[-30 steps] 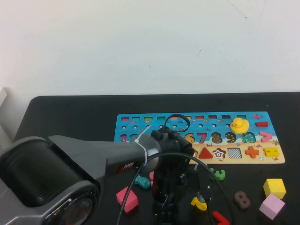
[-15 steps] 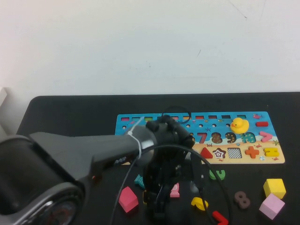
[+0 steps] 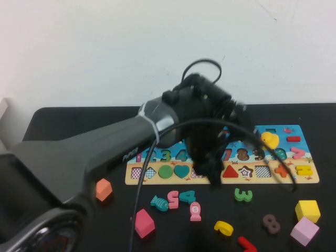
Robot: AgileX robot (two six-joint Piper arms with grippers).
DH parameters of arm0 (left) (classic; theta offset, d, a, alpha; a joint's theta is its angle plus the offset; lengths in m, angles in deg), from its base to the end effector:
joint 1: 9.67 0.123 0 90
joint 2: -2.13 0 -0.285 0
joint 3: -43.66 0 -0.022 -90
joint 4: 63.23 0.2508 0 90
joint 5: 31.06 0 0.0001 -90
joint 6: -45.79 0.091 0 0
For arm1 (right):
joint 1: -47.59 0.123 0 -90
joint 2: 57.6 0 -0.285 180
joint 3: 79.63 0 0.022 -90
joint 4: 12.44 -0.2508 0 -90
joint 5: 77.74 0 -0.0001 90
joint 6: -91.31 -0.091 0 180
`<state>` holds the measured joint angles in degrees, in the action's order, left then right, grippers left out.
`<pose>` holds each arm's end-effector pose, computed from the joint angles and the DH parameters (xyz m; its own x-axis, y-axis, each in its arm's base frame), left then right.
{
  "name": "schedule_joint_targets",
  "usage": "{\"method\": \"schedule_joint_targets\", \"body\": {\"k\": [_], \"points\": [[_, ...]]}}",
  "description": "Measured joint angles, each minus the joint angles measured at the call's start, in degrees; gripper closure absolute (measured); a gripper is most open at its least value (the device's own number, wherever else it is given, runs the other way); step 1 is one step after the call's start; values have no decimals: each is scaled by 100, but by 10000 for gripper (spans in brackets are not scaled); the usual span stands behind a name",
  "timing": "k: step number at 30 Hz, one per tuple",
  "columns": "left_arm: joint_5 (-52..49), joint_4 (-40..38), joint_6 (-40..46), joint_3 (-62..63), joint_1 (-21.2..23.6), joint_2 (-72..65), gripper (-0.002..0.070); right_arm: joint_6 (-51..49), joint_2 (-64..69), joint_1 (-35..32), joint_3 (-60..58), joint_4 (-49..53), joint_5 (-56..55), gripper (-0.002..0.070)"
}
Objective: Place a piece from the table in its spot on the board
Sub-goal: Place the "Pentagon" into the hole of the Pentagon
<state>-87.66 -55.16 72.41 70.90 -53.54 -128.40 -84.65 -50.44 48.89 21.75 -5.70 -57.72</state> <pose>0.3431 -0.3151 0.2186 -0.2386 0.9406 -0.2414 0.9132 0.3020 0.2738 0.0533 -0.0025 0.1743 -0.2685 -0.1861 -0.9451 -0.0329 0.9824 -0.1841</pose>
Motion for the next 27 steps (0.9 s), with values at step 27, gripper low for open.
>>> {"method": "schedule_joint_targets", "body": {"k": [27], "points": [[-294, -726, 1167, 2670, 544, -2170, 354, 2, 0, 0, 0, 0, 0, 657]]}}
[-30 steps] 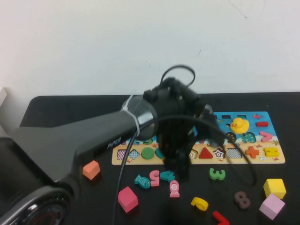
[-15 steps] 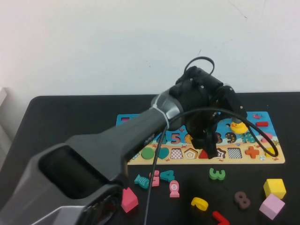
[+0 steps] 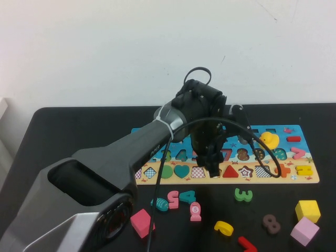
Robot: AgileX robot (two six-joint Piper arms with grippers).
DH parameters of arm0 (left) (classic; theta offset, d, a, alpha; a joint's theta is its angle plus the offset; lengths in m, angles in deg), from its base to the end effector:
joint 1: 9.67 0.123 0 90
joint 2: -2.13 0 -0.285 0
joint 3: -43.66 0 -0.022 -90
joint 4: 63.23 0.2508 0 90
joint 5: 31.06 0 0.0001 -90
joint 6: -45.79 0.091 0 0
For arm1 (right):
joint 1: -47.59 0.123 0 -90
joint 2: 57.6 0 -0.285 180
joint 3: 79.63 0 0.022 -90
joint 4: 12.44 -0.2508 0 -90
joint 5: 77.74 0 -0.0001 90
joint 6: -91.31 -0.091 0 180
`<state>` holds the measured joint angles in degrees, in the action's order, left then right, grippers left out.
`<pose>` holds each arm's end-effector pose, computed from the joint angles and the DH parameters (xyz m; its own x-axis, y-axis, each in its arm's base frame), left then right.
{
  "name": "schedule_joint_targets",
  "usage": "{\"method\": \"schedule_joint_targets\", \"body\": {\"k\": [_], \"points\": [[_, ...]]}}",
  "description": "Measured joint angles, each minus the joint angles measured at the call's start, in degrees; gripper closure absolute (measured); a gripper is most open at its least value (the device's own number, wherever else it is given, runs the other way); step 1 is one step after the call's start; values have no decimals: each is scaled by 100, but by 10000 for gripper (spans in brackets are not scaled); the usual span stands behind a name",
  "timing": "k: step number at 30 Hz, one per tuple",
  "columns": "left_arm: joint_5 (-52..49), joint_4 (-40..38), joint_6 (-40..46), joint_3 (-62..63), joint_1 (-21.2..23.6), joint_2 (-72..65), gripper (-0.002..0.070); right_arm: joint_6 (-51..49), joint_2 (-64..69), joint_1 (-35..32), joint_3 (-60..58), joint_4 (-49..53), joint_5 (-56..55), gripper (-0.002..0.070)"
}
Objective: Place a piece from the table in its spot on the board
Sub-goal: Place the "Pentagon" into the hole of the Pentagon
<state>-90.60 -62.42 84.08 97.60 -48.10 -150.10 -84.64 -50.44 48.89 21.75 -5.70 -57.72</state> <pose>0.4220 -0.3334 0.1571 -0.1798 0.9408 -0.2875 0.9358 0.2537 0.2448 0.0533 -0.0025 0.1743 -0.2685 -0.1863 -0.9451 -0.0329 0.9823 -0.1843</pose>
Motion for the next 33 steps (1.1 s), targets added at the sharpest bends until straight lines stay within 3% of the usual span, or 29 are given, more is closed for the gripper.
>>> {"method": "schedule_joint_targets", "body": {"k": [14, 33], "points": [[612, -154, 385, 23, 10, -40, 354, -4, 0, 0, 0, 0, 0, 657], [663, -81, 1075, 23, 0, -424, 354, -4, 0, 0, 0, 0, 0, 657]]}}
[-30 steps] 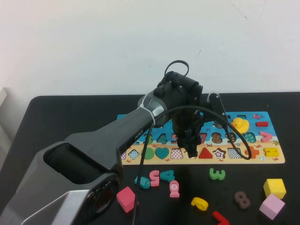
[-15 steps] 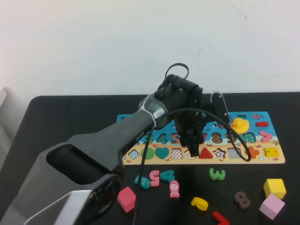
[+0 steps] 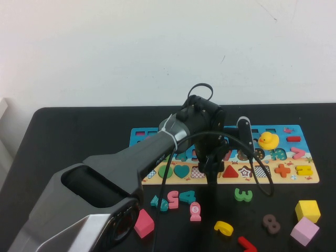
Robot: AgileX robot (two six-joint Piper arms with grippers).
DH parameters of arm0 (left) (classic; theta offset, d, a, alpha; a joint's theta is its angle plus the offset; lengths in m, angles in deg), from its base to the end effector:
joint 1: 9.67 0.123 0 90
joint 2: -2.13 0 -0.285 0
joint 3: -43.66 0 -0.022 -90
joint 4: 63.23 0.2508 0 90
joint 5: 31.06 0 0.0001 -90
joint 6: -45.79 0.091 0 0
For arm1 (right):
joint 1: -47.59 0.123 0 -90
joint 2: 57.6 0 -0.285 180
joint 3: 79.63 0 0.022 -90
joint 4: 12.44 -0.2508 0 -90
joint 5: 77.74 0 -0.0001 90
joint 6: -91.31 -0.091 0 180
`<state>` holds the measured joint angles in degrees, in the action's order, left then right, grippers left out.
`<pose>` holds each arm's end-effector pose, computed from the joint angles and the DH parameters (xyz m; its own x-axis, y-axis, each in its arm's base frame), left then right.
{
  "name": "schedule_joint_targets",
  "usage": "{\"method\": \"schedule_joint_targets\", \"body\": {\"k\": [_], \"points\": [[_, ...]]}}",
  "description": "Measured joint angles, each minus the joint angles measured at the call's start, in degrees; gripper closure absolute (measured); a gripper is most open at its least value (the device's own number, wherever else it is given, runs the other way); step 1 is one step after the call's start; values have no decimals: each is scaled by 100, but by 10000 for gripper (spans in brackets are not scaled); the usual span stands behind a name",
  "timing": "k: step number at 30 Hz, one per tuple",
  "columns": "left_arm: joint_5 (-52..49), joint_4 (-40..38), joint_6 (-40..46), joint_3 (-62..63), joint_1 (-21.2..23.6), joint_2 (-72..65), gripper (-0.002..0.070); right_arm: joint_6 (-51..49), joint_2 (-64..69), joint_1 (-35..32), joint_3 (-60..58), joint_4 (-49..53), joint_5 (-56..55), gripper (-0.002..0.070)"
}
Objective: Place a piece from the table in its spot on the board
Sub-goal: Place the "Pentagon" into the hole of the Pentagon
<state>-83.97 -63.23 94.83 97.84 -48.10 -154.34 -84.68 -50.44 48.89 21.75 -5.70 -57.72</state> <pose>0.4302 -0.3413 0.1222 0.0032 0.9614 -0.2750 0.9445 0.0874 0.3168 0.0533 -0.0025 0.1743 -0.2686 -0.1856 -0.9452 -0.0328 0.9825 -0.1836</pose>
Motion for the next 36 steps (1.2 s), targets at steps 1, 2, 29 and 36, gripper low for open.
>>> {"method": "schedule_joint_targets", "body": {"k": [1, 2, 29, 36], "points": [[0, 0, 10, 0, 0, 0, 354, 0, 0, 0, 0, 0, 0, 657], [10, 0, 13, 0, 0, 0, 354, 0, 0, 0, 0, 0, 0, 657], [10, -494, 190, 0, 0, 0, 354, -9, 0, 0, 0, 0, 0, 657], [-25, -503, 230, 9, 0, -67, 354, -9, 0, 0, 0, 0, 0, 657]]}}
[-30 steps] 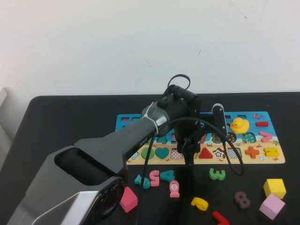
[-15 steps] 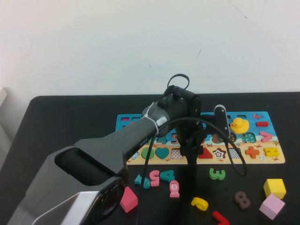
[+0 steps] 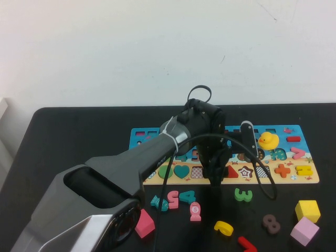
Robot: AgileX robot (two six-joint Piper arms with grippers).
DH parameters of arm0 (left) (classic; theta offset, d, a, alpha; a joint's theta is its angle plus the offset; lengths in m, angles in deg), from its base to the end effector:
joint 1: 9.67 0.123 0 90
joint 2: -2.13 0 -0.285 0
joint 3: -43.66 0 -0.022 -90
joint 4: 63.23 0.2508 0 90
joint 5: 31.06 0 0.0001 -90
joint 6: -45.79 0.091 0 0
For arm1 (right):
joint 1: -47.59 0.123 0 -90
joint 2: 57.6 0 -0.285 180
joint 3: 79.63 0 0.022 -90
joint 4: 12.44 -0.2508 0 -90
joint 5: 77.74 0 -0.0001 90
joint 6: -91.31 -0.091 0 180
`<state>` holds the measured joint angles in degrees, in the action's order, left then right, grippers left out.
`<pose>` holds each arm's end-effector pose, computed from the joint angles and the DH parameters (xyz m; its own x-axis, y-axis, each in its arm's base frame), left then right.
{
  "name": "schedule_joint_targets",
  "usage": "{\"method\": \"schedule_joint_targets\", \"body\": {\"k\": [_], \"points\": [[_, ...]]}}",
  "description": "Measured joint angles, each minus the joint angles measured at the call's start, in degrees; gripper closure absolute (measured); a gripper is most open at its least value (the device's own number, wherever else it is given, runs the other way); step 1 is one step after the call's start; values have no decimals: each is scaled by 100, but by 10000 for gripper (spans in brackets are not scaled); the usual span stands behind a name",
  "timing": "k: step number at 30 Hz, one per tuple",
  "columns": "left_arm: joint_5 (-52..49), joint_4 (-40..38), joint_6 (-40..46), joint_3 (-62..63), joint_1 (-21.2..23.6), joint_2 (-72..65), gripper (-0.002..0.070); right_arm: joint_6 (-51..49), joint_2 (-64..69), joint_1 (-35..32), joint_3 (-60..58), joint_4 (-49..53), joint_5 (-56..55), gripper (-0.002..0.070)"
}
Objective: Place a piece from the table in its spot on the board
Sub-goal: Place the "Pentagon" into the hole of the Pentagon
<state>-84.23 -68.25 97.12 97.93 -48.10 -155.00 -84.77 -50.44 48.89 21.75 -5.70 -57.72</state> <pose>0.4261 -0.3462 0.1165 0.0041 0.9477 -0.3190 0.9614 0.0841 0.2621 0.0533 -0.0025 0.1743 -0.2686 -0.1840 -0.9455 -0.0323 0.9827 -0.1821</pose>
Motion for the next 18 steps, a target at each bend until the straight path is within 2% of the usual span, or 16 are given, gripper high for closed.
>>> {"method": "schedule_joint_targets", "body": {"k": [6, 11, 18], "points": [[30, 0, 9, 0, 0, -43, 350, 0, 0, 0, 0, 0, 0, 657], [94, 0, 44, 0, 0, -52, 271, 0, 0, 0, 0, 0, 0, 657], [118, 38, 12, 12, 0, -52, 241, 0, 0, 0, 0, 0, 0, 657]]}}
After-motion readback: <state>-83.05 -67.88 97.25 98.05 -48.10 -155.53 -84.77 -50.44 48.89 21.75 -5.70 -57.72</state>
